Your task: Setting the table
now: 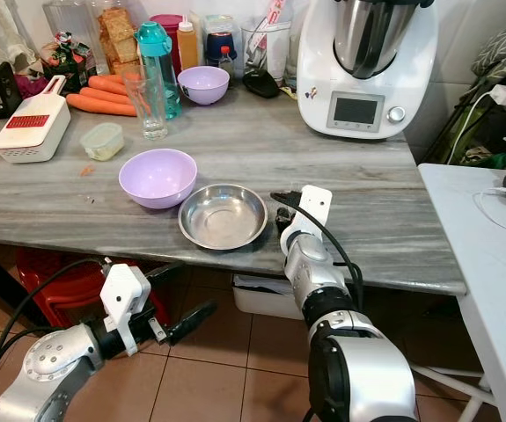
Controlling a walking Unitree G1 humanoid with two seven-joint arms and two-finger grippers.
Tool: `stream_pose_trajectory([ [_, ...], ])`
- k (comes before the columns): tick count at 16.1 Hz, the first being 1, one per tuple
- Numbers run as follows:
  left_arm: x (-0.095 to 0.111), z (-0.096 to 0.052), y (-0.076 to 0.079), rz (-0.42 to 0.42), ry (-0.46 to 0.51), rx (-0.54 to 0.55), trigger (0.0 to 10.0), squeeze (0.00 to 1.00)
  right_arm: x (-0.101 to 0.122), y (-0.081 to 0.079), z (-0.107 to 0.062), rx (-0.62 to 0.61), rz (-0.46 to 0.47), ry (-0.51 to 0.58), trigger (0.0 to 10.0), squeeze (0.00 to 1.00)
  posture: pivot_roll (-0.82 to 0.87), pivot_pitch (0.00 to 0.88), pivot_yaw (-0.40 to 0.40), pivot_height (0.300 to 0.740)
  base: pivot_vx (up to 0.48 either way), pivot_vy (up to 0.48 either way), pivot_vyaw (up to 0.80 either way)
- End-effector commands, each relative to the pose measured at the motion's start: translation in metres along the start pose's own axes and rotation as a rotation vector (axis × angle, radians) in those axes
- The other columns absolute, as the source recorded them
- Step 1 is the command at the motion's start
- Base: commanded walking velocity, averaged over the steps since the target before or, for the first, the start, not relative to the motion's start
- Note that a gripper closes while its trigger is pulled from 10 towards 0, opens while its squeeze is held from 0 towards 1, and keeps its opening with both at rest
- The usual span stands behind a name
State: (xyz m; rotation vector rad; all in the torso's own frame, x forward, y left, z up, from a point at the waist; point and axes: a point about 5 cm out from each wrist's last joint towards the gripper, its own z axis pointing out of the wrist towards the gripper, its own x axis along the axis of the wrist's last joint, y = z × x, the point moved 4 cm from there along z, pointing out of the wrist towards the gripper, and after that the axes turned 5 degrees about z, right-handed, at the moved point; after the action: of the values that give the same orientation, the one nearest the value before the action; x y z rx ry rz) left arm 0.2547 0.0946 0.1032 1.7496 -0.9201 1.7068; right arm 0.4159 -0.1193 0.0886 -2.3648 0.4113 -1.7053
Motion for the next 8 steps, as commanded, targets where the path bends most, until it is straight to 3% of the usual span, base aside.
stream_pose_trajectory([
  [1, 0.001, 0.001, -0.002, 0.008, 0.007, -0.002, 10.0, 0.0, 0.012, -0.001, 0.0, 0.014, 0.019, 0.05, 10.0, 1.0, 0.02, 0.035, -0.018, 0.74, 0.0, 0.0, 0.0],
  [5, -0.001, 0.003, -0.004, -0.001, 0.01, 0.007, 10.0, 0.0, 0.021, 0.004, -0.006, 0.037, 0.004, 0.139, 10.0, 1.0, 0.0, 0.03, -0.014, 0.74, 0.0, 0.0, 0.0],
  [8, 0.004, 0.008, -0.009, 0.007, 0.034, 0.029, 10.0, 0.0, 0.025, 0.018, -0.021, 0.05, -0.041, 0.223, 10.0, 1.0, 0.0, 0.027, -0.016, 0.74, 0.0, 0.0, 0.0],
])
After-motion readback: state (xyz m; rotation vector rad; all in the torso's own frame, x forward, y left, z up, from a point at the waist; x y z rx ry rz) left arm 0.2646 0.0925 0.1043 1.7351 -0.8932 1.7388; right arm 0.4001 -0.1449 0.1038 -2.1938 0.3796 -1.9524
